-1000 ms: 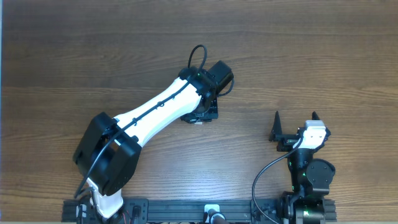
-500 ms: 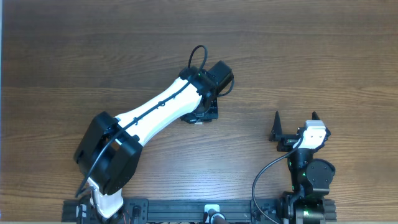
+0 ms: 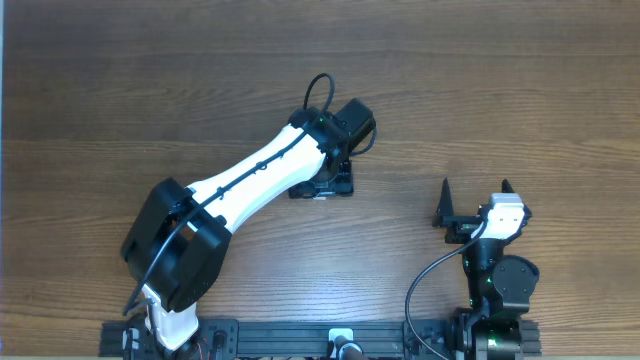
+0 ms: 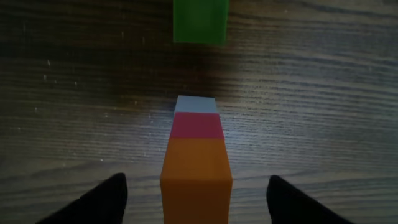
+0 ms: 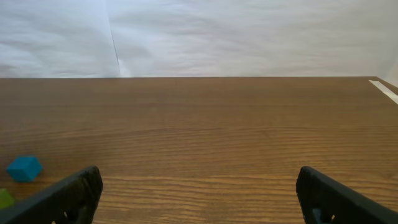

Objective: Stack Cubes

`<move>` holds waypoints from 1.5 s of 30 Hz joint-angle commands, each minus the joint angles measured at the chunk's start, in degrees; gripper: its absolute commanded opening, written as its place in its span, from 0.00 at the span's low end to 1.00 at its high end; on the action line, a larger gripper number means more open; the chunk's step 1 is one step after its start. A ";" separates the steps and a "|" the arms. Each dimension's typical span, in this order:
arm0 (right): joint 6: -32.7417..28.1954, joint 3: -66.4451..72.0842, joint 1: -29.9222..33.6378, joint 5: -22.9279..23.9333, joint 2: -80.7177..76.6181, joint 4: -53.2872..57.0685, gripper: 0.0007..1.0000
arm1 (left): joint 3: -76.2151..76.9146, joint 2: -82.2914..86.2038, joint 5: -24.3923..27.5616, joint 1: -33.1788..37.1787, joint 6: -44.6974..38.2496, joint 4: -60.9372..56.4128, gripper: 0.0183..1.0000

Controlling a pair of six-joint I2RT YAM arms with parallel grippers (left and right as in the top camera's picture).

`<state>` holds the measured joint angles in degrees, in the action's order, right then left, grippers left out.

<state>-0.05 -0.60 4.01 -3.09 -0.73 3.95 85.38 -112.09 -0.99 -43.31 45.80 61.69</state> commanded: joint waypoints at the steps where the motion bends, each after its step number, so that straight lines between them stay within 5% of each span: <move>1: -0.02 0.31 -0.31 0.13 0.44 0.20 0.99 | 0.57 -0.07 -1.20 0.70 1.36 -2.93 0.93; 3: -0.02 0.31 -0.31 0.13 0.44 0.22 0.99 | 0.57 0.92 -2.34 1.40 2.69 -5.25 0.99; 10: -0.02 0.31 -0.31 0.13 0.44 0.22 0.99 | 0.57 6.47 -5.77 5.66 2.16 -13.20 1.00; 19: -0.02 0.31 -0.31 0.13 0.44 0.22 0.99 | 0.57 17.03 -23.19 8.70 0.72 -13.79 1.00; 23: -0.02 0.31 -0.31 0.13 0.44 0.22 0.99 | 0.55 22.32 -26.56 8.98 -5.16 -15.89 1.00; 33: -0.02 0.31 -0.31 0.13 0.44 0.22 0.99 | 0.55 35.23 -20.24 15.80 -20.06 -23.02 0.98; 45: -0.02 0.31 -0.31 0.13 0.44 0.22 0.99 | -5.22 52.72 -1.88 32.50 -33.79 -24.79 0.95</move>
<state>-0.01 -0.60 4.01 -3.07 -0.73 3.95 84.62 -65.71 -9.67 -15.42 17.15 37.85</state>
